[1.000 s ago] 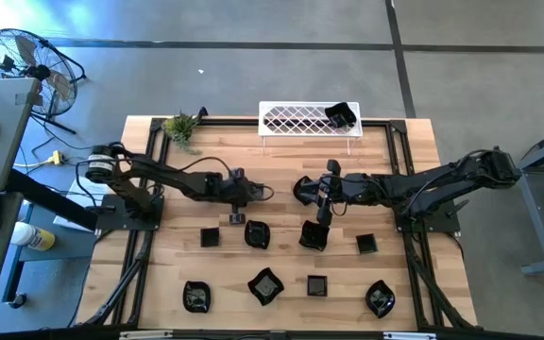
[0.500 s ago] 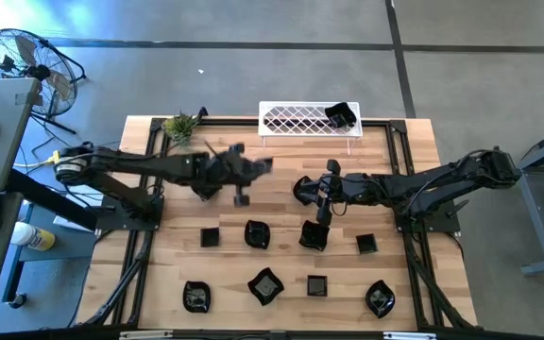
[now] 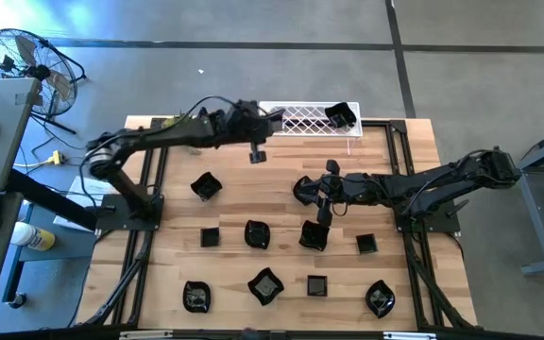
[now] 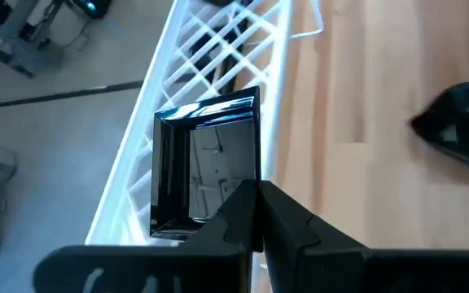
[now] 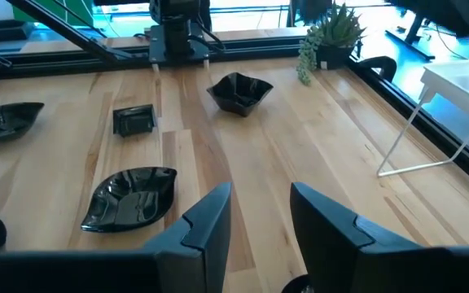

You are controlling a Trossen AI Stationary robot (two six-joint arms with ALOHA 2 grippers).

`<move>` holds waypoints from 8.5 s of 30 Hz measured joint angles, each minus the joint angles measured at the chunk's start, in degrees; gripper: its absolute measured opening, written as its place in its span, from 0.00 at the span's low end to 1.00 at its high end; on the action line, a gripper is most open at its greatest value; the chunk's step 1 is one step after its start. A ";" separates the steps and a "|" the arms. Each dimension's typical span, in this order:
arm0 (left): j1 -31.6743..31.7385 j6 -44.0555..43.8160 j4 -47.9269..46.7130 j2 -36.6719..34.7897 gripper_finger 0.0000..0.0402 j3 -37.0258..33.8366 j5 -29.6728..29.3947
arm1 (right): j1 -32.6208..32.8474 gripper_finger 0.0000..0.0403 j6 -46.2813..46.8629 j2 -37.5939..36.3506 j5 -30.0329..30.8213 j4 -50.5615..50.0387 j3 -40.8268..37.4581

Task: Pick & Place Mini shaped plates
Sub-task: Put the square plate on the shelf, then put the leaf shaped plate on the shelf, then stack the distorted square plate on top of the distorted square plate on the shelf

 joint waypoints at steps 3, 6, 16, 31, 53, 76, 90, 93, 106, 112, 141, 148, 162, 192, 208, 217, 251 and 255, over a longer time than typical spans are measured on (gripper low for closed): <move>1.62 0.95 1.97 3.55 0.03 1.53 0.41 | 0.00 0.31 0.00 0.01 -0.08 0.04 0.00; 3.16 2.06 1.62 5.73 0.03 3.06 1.32 | 0.00 0.31 0.00 0.01 -0.04 0.04 0.00; 5.40 3.76 1.37 7.72 0.03 4.62 0.93 | 0.00 0.31 0.04 0.02 -0.22 0.09 0.00; 5.29 5.12 -0.60 7.73 0.03 4.56 1.02 | 0.00 0.31 0.17 0.02 -0.24 0.15 0.00; 5.20 4.14 -1.63 8.96 0.15 4.54 -3.58 | 0.00 0.31 0.22 0.00 -0.26 0.13 0.02; 5.27 1.56 -11.49 8.87 0.28 13.21 2.03 | 0.00 0.31 0.22 0.00 -0.69 0.11 0.02; 7.95 -12.49 -2.38 -2.30 0.03 4.12 18.96 | 0.00 0.31 4.11 0.00 -0.70 0.06 0.07; 7.81 -13.78 3.10 -6.81 0.01 -2.72 20.03 | 0.07 0.29 5.59 0.00 0.58 0.06 0.07; 7.39 -24.98 46.64 -22.75 0.01 -41.68 25.98 | 2.40 0.05 6.23 0.00 8.04 -5.77 3.75; 7.52 -27.70 63.46 -25.91 0.01 -55.12 25.60 | 3.13 0.03 12.89 1.90 9.01 -16.46 9.60; 7.50 -27.97 69.29 -25.97 0.01 -63.75 22.99 | -2.80 0.28 70.23 14.84 11.41 -13.25 -4.37; 7.52 -27.97 68.68 -25.97 0.01 -63.75 22.99 | -5.90 0.20 65.95 14.85 9.21 -11.74 -4.66; 7.52 -27.97 68.21 -25.93 0.01 -63.77 23.03 | -6.97 0.18 65.40 20.63 6.16 -4.74 -4.63; 7.50 -27.97 67.80 -25.93 0.01 -63.77 24.33 | -11.52 0.02 49.92 20.39 13.47 -26.19 26.83; 7.51 -27.99 67.80 -25.93 0.01 -63.77 25.70 | -26.58 0.03 40.85 20.26 21.20 -43.15 41.29; 7.52 -27.97 67.80 -25.93 0.01 -63.77 25.62 | -30.74 0.03 40.11 21.00 18.77 -43.23 41.20; 7.51 -27.99 67.39 -25.94 0.01 -63.77 25.57 | -33.71 0.16 35.17 24.33 14.34 -40.33 41.24; 7.50 -28.01 67.13 -25.95 0.01 -63.77 25.57 | -33.76 0.14 31.00 23.68 13.27 -38.98 41.24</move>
